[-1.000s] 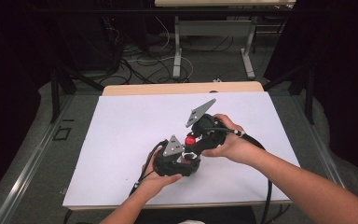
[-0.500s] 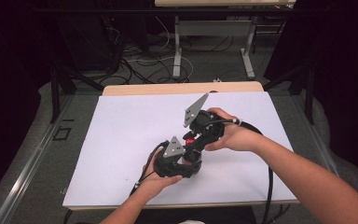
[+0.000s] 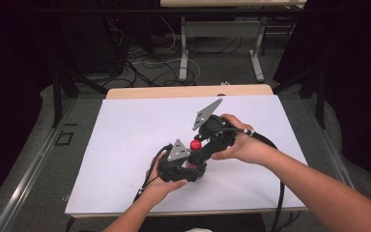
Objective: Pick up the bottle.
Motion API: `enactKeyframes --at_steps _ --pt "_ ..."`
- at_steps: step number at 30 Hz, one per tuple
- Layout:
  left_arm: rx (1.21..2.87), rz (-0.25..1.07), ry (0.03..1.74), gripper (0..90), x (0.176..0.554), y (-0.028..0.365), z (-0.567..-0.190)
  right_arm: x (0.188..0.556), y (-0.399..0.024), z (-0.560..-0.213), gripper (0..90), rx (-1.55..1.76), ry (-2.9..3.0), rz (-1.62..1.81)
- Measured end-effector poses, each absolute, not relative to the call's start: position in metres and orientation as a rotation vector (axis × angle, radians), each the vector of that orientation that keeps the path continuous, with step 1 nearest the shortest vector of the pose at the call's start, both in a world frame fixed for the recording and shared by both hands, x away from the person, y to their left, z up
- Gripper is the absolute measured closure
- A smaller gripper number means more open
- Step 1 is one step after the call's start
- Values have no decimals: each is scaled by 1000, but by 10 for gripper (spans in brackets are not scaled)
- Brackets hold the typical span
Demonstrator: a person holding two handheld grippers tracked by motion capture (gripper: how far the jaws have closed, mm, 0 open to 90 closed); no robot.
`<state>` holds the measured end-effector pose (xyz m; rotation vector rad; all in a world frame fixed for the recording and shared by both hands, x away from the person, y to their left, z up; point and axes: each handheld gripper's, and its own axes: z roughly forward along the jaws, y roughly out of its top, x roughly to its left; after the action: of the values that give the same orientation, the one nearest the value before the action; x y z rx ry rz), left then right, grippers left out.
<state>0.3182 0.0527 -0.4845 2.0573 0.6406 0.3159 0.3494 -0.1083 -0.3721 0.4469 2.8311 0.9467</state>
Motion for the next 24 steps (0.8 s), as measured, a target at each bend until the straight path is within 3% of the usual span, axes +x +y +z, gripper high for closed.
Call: enactKeyframes --at_steps 7,16,24 --pt "2049 325 634 300 319 51 -486 345 -105 -373 480 459 2802 944" --pt "2058 315 631 300 316 49 -486 355 -100 -371 606 425 2847 929" --pt "2059 303 613 300 316 50 -486 367 -102 -369 607 88 2945 943"
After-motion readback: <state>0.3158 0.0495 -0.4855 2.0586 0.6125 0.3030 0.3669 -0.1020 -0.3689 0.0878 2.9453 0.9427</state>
